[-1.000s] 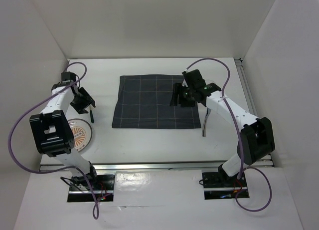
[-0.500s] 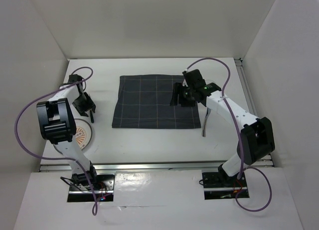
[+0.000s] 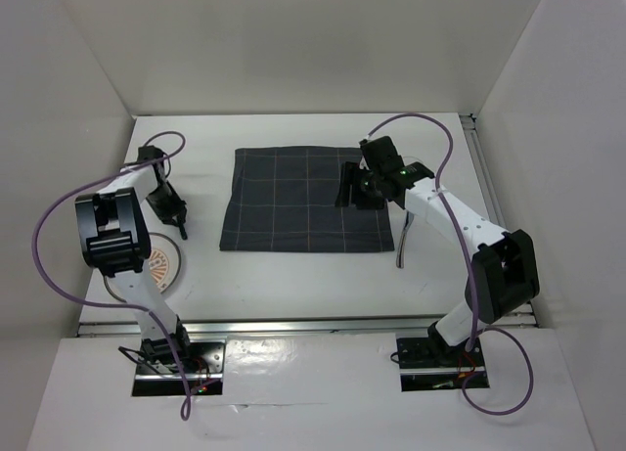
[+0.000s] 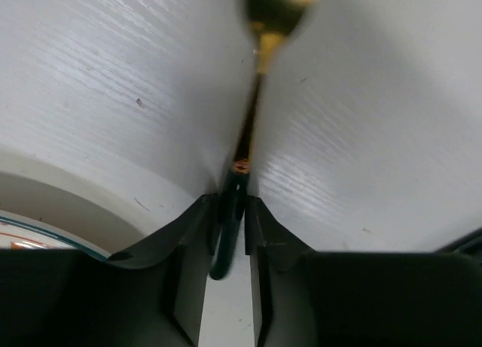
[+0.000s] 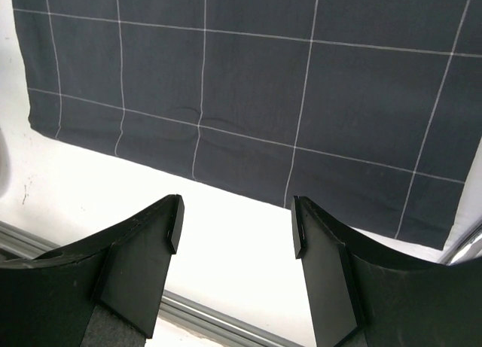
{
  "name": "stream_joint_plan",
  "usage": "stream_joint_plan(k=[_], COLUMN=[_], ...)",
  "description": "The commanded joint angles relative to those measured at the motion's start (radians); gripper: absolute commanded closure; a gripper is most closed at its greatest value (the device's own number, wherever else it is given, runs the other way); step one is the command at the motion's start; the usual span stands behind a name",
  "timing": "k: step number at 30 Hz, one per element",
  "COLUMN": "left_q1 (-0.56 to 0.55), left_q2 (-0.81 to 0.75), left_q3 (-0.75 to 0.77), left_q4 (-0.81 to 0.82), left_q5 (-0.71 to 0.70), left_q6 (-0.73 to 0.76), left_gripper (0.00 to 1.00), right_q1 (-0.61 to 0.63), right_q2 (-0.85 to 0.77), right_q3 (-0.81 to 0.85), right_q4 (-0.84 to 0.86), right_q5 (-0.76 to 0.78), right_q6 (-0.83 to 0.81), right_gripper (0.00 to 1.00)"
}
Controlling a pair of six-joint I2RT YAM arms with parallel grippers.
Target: Set the dinner table for one person
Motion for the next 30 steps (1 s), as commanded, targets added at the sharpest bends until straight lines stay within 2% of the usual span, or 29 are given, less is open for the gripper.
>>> stream_joint_plan(k=[1,4,7,12,16,20,24,30], left_q1=[-0.004,-0.004,-0.028,-0.151,-0.303,-0.395,-0.43,-0.495], left_q2=[0.036,0.013,-0.041,-0.153,-0.106,-0.072,-0.029,0.031], left_q3=[0.035,0.056,0.122,0.193,0.286,0.274,0.253,0.265], left_q4=[-0.006,-0.016,-0.055,-0.076,-0.157,-0.181,-0.169,-0.148], left_q5=[0.002,-0.007,0.02,0.017,0.017,-0.039,0.03,0.042], left_q6=[0.002,0.002,0.011,0.1,0.187,0.154,0.097,0.075], left_gripper=[0.65,0.89,1.0,1.0,1.0,1.0,1.0,1.0], right_q1=[0.007,0.007,0.007,0.007,0.007,-0.002,-0.023,-0.062], right_q2=[-0.032,-0.041,-0.041,-0.041,-0.058,-0.101,-0.133,-0.182], right_q3=[0.047,0.048,0.048,0.057,0.055,0.046,0.046,0.028], right_q4=[-0.018,-0.027,-0.027,-0.036,-0.036,-0.025,-0.045,-0.064], right_q5=[0.035,0.046,0.055,0.064,0.097,0.143,0.164,0.173], right_q6=[0.011,0.011,0.02,0.02,0.043,0.052,0.052,0.052], right_gripper=[0.29,0.29,0.29,0.29,0.29,0.29,0.29,0.29])
